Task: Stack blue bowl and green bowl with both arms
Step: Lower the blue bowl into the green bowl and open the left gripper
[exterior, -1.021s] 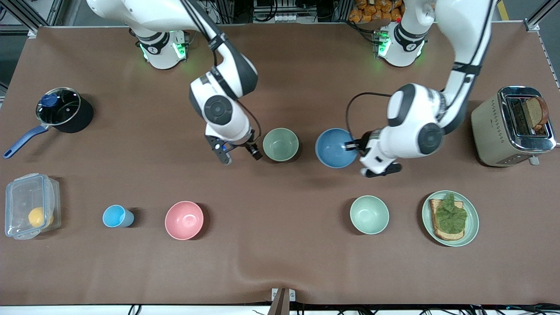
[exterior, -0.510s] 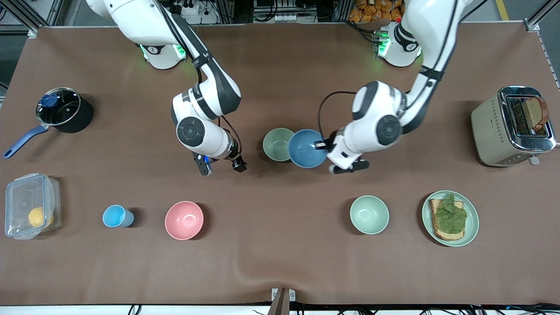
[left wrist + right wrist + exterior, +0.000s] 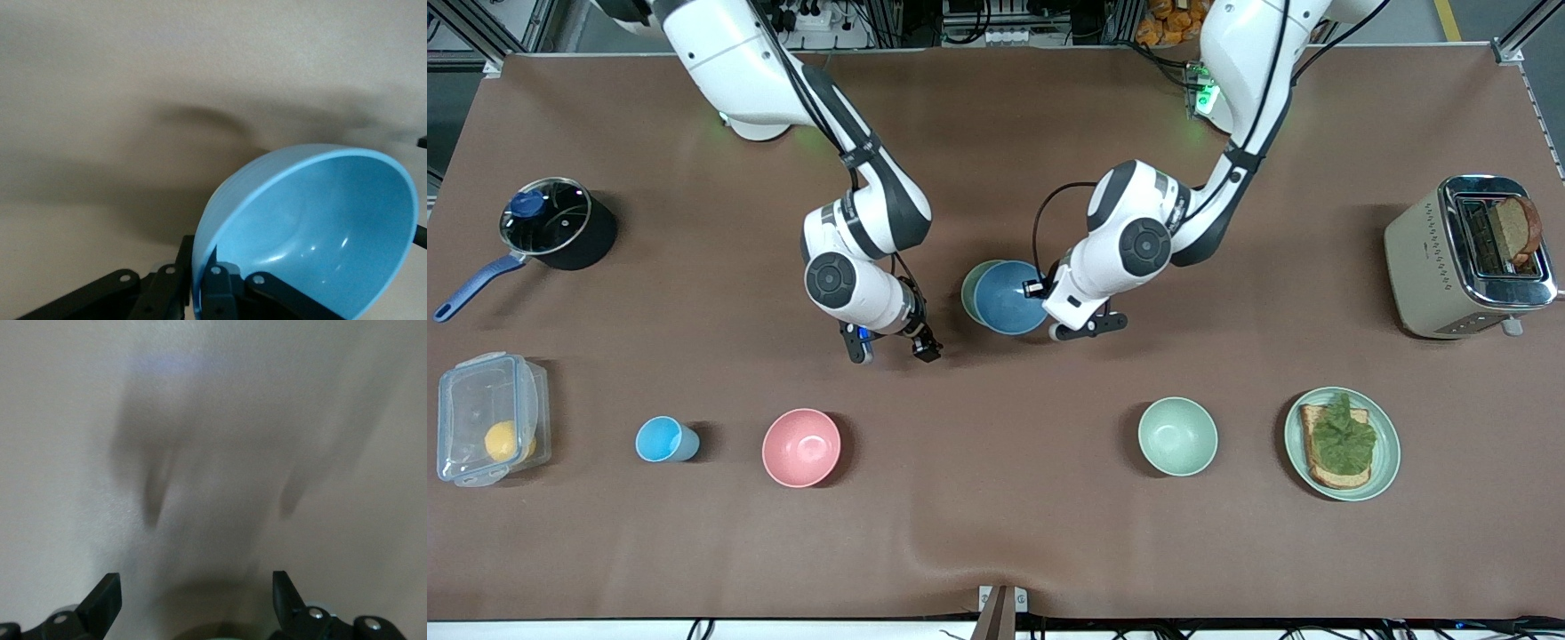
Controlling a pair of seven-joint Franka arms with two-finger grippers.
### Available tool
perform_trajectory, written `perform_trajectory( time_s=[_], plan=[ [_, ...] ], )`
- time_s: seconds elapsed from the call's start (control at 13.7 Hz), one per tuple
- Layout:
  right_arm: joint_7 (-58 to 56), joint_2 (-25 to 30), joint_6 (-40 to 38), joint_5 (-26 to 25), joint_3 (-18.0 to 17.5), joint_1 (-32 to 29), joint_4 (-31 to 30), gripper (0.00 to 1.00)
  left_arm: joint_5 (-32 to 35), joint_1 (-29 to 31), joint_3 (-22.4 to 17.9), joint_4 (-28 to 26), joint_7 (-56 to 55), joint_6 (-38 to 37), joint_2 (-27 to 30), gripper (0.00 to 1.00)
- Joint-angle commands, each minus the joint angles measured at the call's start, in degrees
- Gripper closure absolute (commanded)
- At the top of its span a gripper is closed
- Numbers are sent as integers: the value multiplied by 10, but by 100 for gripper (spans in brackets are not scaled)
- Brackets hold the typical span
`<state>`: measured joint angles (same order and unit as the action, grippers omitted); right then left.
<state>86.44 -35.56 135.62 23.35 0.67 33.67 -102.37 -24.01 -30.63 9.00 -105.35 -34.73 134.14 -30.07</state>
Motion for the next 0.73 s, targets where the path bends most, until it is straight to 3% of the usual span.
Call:
perform_trajectory(
  time_s=[0.0, 0.58, 0.66],
  plan=[
    [2, -1, 10, 34, -1, 5, -3, 0, -14, -15, -3, 8, -9, 12, -10, 100],
    [1, -9, 22, 60, 0, 17, -4, 0, -12, -33, -3, 9, -25, 17, -22, 100],
    [1, -11, 23, 60, -1, 17, -4, 0, -12, -33, -3, 9, -25, 17, -23, 79]
  ],
)
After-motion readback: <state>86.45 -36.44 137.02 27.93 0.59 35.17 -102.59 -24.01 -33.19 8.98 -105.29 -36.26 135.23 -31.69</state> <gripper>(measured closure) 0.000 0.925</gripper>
